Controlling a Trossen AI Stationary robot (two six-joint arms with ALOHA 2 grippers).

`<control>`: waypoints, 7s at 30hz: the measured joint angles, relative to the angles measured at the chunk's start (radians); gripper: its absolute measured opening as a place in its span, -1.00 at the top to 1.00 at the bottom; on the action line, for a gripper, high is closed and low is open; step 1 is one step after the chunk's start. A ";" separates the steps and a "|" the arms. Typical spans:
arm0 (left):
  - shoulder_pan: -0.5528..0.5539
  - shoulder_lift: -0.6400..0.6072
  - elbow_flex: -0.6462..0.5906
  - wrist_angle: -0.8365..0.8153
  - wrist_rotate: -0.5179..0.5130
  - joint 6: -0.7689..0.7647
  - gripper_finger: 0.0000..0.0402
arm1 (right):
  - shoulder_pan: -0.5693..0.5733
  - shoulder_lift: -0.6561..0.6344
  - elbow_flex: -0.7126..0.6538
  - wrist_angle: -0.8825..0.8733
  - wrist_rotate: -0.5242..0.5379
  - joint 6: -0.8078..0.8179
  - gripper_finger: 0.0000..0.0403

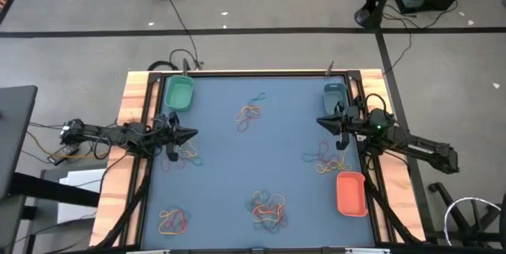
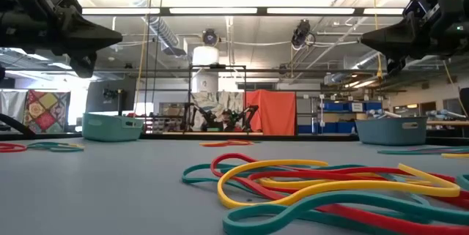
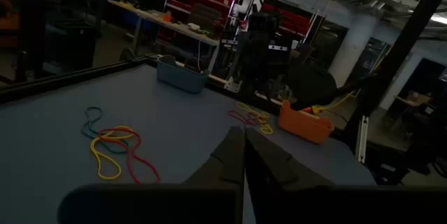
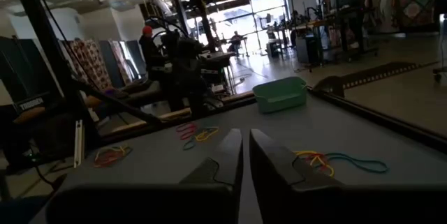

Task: Sort rubber bands into baskets

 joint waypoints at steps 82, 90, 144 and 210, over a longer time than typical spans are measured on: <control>0.317 1.112 0.482 0.122 0.035 0.073 0.27 | 0.011 0.783 0.365 0.061 0.176 -0.012 0.80; 0.428 1.422 0.654 0.123 0.128 0.146 0.27 | 0.043 0.793 0.365 0.047 0.165 0.042 0.80; 0.553 1.830 0.880 -0.022 0.247 0.185 0.32 | 0.046 0.794 0.365 0.023 0.184 0.046 0.80; 0.923 1.203 0.874 -0.979 -0.210 0.080 0.25 | 0.085 0.794 0.362 -0.123 0.176 0.079 0.80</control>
